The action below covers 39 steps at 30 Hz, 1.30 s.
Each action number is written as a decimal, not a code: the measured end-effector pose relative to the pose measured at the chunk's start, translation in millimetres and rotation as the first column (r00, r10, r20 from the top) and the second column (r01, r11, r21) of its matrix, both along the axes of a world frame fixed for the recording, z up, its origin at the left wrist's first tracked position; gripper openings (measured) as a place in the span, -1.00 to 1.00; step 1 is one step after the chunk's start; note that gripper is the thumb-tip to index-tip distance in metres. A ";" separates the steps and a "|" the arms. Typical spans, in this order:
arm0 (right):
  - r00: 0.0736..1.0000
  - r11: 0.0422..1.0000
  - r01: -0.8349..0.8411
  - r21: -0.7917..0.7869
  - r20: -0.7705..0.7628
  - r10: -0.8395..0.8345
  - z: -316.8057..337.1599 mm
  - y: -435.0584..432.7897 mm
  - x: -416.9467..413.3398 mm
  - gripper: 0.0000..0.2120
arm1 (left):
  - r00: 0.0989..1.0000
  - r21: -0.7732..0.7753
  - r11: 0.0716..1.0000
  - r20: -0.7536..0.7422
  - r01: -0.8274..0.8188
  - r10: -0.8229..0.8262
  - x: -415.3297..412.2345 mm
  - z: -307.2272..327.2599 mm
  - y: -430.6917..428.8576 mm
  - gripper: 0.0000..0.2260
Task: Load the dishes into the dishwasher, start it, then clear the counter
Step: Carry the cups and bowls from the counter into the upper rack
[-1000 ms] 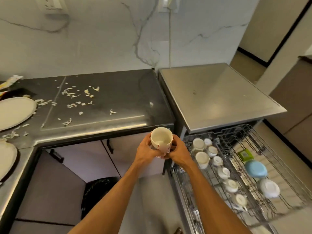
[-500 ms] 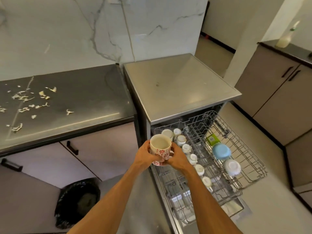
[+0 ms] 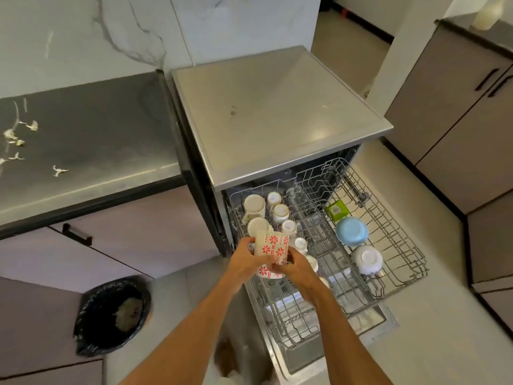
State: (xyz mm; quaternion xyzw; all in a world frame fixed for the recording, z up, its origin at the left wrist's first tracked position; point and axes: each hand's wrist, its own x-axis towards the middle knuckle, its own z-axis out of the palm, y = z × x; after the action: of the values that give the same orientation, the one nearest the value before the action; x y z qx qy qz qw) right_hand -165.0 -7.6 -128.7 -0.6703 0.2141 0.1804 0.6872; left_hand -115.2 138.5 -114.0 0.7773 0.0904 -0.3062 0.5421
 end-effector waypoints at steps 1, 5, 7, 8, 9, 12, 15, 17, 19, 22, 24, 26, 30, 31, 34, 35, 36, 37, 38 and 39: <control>1.000 1.000 0.024 0.005 -0.009 -0.024 -3.9 -1.2 0.7 -0.53 | 1.000 0.003 1.000 -0.006 -0.003 0.003 0.6 -5.9 -3.8 -0.33; 0.992 0.993 0.112 0.034 -0.060 -0.110 -28.8 -8.7 4.4 -0.56 | 0.999 -0.014 1.000 -0.048 -0.004 0.004 7.1 -31.7 -25.2 -0.51; 0.986 0.988 0.156 0.011 -0.061 -0.155 -36.1 -13.2 6.5 -0.63 | 0.997 -0.032 0.999 -0.073 -0.008 0.006 9.3 -42.1 -33.5 -0.55; 0.982 0.983 0.181 0.003 -0.056 -0.180 -33.1 -14.1 7.7 -0.66 | 0.996 -0.038 0.999 -0.087 -0.004 0.001 9.7 -42.1 -36.5 -0.56; 0.977 0.978 0.208 0.006 -0.052 -0.207 -32.8 -15.1 10.1 -0.68 | 0.995 -0.049 0.999 -0.100 -0.003 -0.002 11.3 -42.2 -38.5 -0.57; 0.957 0.961 0.276 0.002 -0.094 -0.275 -33.8 -15.6 13.4 -0.74 | 0.988 -0.060 0.998 -0.155 0.015 -0.024 9.2 -43.6 -42.2 -0.58; 0.953 0.970 0.242 0.015 -0.190 -0.235 -73.2 -21.9 26.2 -0.76 | 0.969 -0.063 0.997 -0.245 -0.039 0.022 16.2 -74.0 -49.0 -0.59; 0.943 0.977 0.212 0.027 -0.269 -0.197 -100.6 -29.0 36.4 -0.79 | 0.957 -0.042 0.997 -0.285 -0.069 0.054 25.6 -99.1 -55.1 -0.59; 0.935 0.982 0.190 0.010 -0.307 -0.178 -101.2 -32.2 36.0 -0.71 | 0.956 -0.028 0.996 -0.285 -0.082 0.071 25.8 -102.1 -55.3 -0.53; 0.942 0.984 0.178 -0.001 -0.288 -0.171 -97.0 -36.1 37.5 -0.79 | 0.950 -0.023 0.995 -0.300 -0.094 0.082 27.8 -102.6 -59.3 -0.46; 0.948 0.987 0.161 -0.014 -0.275 -0.158 -103.4 -40.1 40.5 -0.82 | 0.947 -0.012 0.995 -0.308 -0.100 0.091 29.4 -108.9 -62.7 -0.45; 0.953 0.990 0.134 -0.049 -0.268 -0.142 -111.5 -41.2 44.9 -0.81 | 0.946 0.010 0.994 -0.306 -0.112 0.110 29.9 -114.2 -66.2 -0.45; 0.958 0.992 0.090 -0.092 -0.263 -0.111 -129.5 -41.0 49.4 -0.77 | 0.938 0.027 0.991 -0.319 -0.135 0.136 30.0 -122.5 -69.0 -0.50; 0.957 0.991 0.083 -0.104 -0.271 -0.109 -132.4 -40.6 49.8 -0.78 | 0.936 0.029 0.990 -0.325 -0.136 0.138 30.0 -124.4 -69.4 -0.50; 0.957 0.987 0.077 -0.138 -0.268 -0.112 -140.3 -38.3 52.0 -0.79 | 0.931 0.026 0.987 -0.331 -0.157 0.157 31.6 -128.6 -71.8 -0.49; 0.957 0.987 0.076 -0.144 -0.266 -0.112 -143.4 -38.0 52.8 -0.78 | 0.926 0.026 0.986 -0.340 -0.162 0.161 32.3 -130.0 -71.7 -0.48; 0.958 0.986 0.074 -0.150 -0.262 -0.112 -146.1 -37.7 53.5 -0.77 | 0.925 0.023 0.986 -0.342 -0.167 0.165 33.0 -131.3 -71.8 -0.47; 0.959 0.985 0.072 -0.155 -0.260 -0.112 -149.5 -37.6 54.6 -0.76 | 0.924 0.023 0.985 -0.342 -0.172 0.169 33.6 -133.5 -71.8 -0.48; 0.959 0.984 0.072 -0.161 -0.259 -0.113 -152.2 -37.6 55.6 -0.74 | 0.924 0.024 0.984 -0.339 -0.179 0.176 34.2 -135.1 -72.4 -0.49; 0.960 0.984 0.075 -0.164 -0.254 -0.116 -154.0 -37.6 56.8 -0.72 | 0.921 0.027 0.981 -0.340 -0.190 0.188 34.7 -135.6 -72.8 -0.49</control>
State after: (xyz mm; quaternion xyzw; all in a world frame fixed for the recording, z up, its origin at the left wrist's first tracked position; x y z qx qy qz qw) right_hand -108.2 -45.2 -282.7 -0.6801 0.3485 0.2170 0.6073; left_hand -80.5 65.7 -249.6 0.6984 0.2563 -0.3829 0.5477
